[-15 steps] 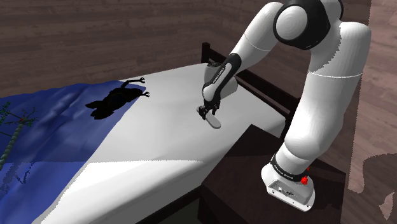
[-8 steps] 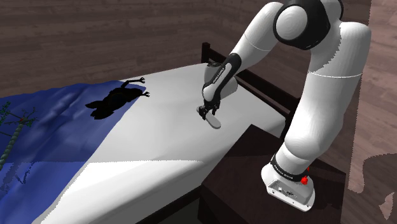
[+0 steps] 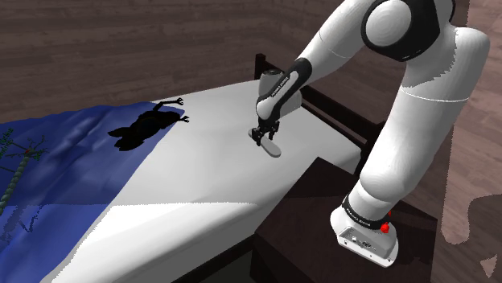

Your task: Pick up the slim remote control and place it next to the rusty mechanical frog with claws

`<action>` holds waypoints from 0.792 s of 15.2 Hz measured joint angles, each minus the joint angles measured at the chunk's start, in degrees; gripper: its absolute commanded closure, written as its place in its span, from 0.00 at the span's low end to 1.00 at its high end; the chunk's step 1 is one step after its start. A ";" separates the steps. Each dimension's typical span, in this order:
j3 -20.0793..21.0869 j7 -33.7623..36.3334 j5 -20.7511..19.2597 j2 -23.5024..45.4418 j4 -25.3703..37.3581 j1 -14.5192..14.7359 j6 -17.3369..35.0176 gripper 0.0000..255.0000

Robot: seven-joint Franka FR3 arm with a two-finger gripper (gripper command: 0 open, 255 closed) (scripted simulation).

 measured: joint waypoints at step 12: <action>0.01 -0.31 0.18 -8.41 1.06 -0.01 -9.47 1.00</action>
